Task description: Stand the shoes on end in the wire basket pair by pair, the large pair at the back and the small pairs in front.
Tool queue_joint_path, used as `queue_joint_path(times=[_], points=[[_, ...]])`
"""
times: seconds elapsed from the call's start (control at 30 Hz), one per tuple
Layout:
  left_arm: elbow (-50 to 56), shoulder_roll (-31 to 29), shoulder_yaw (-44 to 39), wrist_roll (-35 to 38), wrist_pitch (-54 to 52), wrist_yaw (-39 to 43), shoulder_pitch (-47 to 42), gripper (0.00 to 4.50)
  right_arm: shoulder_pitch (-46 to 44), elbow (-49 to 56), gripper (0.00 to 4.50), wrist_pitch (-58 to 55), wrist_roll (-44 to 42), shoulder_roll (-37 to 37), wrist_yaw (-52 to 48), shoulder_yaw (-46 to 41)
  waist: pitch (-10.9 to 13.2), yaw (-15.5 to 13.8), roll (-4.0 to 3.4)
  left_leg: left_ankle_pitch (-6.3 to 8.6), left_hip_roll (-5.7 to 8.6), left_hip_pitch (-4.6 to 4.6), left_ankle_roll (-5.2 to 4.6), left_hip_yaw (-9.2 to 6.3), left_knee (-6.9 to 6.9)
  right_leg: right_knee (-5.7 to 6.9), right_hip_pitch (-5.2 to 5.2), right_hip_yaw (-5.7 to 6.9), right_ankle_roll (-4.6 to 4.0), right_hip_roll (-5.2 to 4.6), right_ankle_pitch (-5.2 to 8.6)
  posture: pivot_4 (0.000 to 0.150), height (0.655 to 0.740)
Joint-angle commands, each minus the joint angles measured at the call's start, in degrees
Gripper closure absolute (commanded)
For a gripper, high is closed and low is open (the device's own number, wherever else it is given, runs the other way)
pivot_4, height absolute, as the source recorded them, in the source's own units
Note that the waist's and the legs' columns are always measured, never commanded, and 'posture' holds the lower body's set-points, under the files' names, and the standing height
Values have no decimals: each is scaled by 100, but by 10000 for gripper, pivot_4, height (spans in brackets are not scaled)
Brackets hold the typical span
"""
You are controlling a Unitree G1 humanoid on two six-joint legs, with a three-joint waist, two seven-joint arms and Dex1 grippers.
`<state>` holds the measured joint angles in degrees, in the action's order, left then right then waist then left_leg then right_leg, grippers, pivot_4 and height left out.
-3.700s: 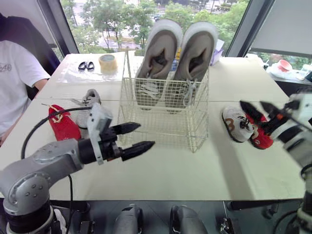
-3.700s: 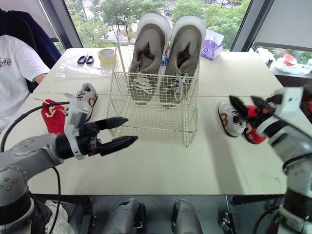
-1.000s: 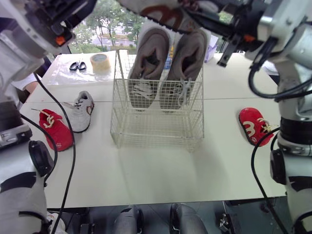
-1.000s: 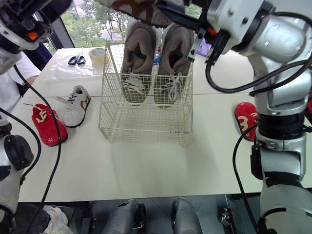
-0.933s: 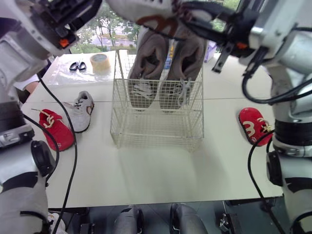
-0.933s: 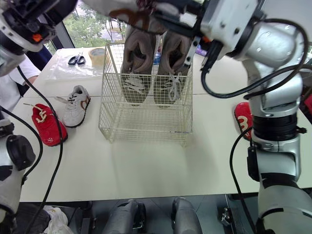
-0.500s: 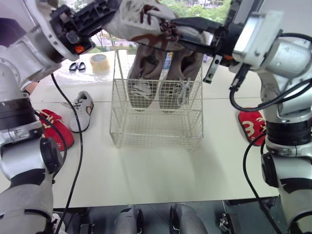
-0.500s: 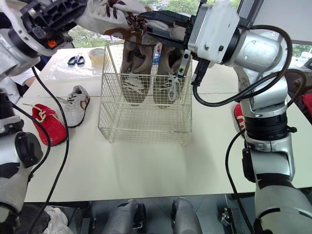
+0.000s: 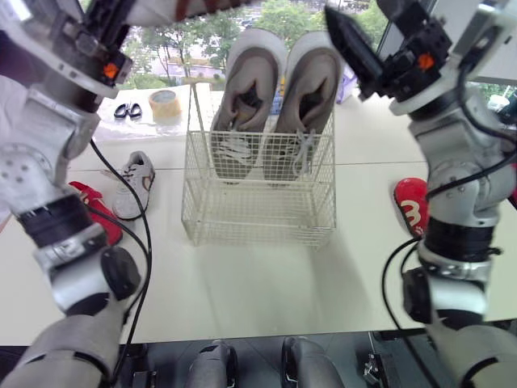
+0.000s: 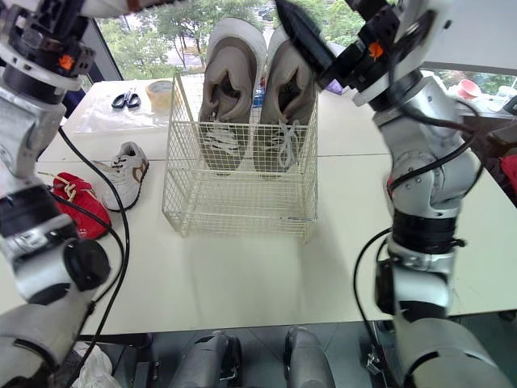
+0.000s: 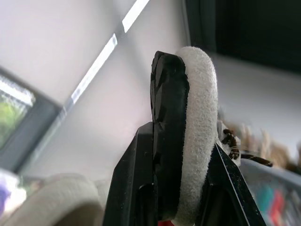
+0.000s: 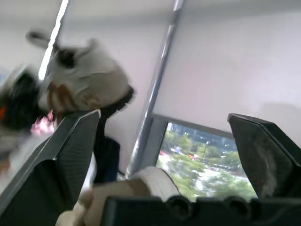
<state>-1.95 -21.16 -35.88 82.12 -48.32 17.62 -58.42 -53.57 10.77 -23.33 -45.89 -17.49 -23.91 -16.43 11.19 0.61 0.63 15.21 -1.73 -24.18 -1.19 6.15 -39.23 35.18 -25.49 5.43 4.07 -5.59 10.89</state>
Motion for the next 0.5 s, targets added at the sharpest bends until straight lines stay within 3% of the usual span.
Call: queue_joint_path(times=[0.03, 0.2, 0.5], points=[[622, 780, -81, 887, 711, -732, -23, 42276, -81, 452, 700, -289, -1698, 1028, 1358, -332, 0, -18, 0, -1, 0, 0, 1, -2, 0, 1, 1, 1, -1, 0, -1, 1500, 7400], [1006, 1532, 469, 1210, 966, -1170, 264, 42276, -90, 477, 700, -308, -2215, 1952, 1730, 28, -1, -13, -2, 0, 3, -1, -3, -3, -1, 1, 5, 3, -1, 3, -1, 1500, 7400], [1254, 1515, 847, 1509, 1213, -1345, 632, 42276, -202, 357, 700, -256, -2101, 2052, 1488, 358, -1, 5, -2, 8, 4, -5, -18, -3, -1, -2, 5, 3, 0, 8, -1, 1500, 7400]])
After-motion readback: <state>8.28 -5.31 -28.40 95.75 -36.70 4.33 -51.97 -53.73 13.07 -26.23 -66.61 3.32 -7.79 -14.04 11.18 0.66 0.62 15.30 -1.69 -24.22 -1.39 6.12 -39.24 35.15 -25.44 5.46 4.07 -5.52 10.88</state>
